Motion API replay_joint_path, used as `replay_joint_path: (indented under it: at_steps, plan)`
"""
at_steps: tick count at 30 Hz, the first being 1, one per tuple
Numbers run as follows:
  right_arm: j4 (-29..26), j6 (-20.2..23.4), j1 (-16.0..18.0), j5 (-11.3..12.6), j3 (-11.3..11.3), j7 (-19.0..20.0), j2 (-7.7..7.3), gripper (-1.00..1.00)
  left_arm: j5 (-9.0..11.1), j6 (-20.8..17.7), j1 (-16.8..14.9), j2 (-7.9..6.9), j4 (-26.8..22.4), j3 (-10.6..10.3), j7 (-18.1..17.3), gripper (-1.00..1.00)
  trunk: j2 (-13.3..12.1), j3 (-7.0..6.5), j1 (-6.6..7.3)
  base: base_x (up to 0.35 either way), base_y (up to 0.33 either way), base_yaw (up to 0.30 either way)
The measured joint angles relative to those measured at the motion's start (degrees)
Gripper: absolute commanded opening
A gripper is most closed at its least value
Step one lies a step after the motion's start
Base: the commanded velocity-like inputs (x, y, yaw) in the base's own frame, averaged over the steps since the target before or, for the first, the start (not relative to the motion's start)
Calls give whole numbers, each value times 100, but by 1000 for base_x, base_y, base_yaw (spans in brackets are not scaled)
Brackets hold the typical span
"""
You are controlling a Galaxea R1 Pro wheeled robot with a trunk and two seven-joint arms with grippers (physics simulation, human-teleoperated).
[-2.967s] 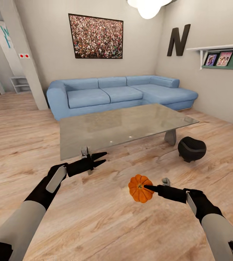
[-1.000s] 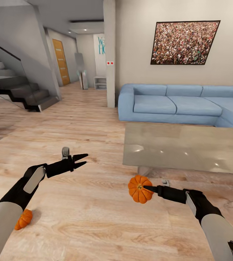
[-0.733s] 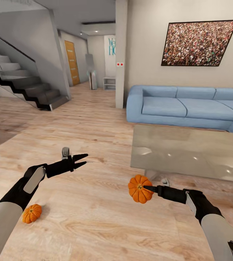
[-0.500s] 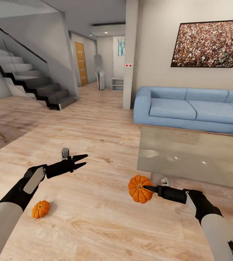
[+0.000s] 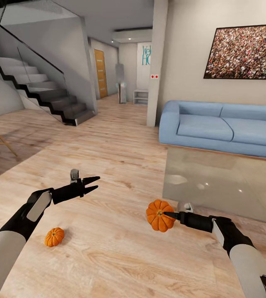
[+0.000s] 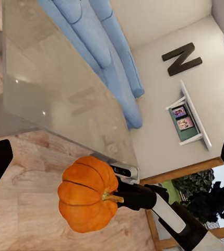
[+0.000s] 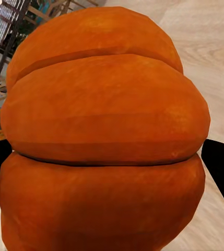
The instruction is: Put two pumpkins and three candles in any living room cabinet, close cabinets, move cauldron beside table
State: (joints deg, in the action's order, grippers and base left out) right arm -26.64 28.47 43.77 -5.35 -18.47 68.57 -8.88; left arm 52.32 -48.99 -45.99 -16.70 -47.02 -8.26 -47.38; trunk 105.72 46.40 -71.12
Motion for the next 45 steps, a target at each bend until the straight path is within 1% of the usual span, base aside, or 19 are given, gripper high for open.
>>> replay_joint_path:
  at_steps: [11, 18, 33, 41, 45]
  plan:
    - [-8, -2, 0, -4, 3, -1, 1, -100, 0, 2, 1, 0, 10, 0, 1, 100, -441, -197, 242, 0, 0, 259]
    - [-6, -6, -1, -19, 6, -3, 3, -100, -2, 19, 1, 0, 153, 25, -3, 100, -443, -198, 242, 0, 0, 285]
    - [-6, -11, -1, -30, 10, -3, 4, -100, -2, 21, 2, 0, 172, 26, -7, 100, -443, -198, 242, 0, 0, 285]
    - [-5, -12, -1, -29, 11, -11, 8, -100, -2, 21, 1, 0, 175, 26, 1, 100, -443, -226, 242, 0, 0, 282]
    - [-3, -21, -1, -35, 16, -127, 8, -100, -3, 21, 2, 0, 175, 26, 1, 100, -443, -242, 242, 0, 0, 282]
